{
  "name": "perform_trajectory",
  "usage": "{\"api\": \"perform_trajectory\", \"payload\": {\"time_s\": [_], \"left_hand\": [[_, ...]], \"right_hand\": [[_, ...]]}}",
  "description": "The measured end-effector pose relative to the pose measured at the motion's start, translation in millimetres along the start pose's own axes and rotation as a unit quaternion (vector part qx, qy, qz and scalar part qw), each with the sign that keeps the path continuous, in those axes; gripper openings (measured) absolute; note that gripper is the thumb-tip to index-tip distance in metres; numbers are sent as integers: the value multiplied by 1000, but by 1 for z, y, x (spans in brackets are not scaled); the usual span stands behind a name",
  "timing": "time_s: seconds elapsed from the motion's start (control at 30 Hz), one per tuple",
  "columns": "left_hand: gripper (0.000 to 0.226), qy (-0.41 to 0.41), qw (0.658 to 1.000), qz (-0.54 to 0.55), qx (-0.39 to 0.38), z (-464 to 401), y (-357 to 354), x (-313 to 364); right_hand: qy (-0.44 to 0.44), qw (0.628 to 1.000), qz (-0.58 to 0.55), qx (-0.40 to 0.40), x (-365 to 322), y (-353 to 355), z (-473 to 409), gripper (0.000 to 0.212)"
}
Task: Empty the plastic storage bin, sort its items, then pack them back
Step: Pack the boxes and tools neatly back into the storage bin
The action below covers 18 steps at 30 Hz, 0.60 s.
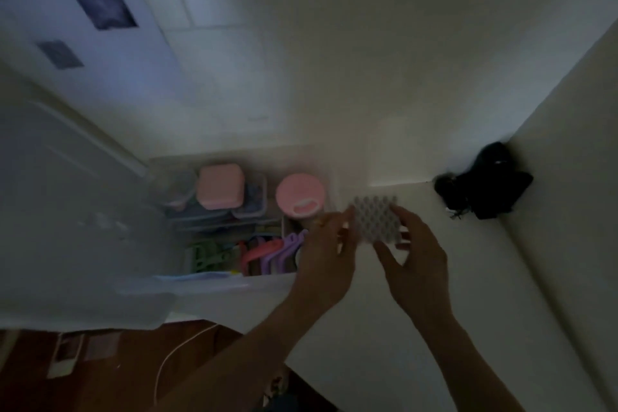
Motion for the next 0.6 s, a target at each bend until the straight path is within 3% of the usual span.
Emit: {"api": "perform_trajectory", "payload": {"time_s": [0.1,0.2,0.37,0.47,0.6], "left_hand": [[25,20,999,6,36,-26,59,-9],[24,73,995,-38,58,-58,86,-44],[22,140,989,9,-51,-108,77,-98],[26,149,984,-2,-96,-129,67,-110],[39,130,984,-86,-84,-147,61,-124]], "right_hand": [[40,999,36,-10,-38,-47,-33,47],[6,994,64,-83,-53,-100,-59,40],[-44,965,163,-200,-35,-167,-89,31],[-60,956,192,-214,-24,-187,-98,22],[-67,955,213,-196,-17,-201,-103,19]]}}
Point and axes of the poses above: each hand's wrist, its own z-axis away from the middle knuckle, its own y-axis out of the back of the hand, x = y × z, the point moved 3 cm from there along -z, towards the middle knuckle, and after that the axes turned 12 degrees about y, right-handed, at the moved point
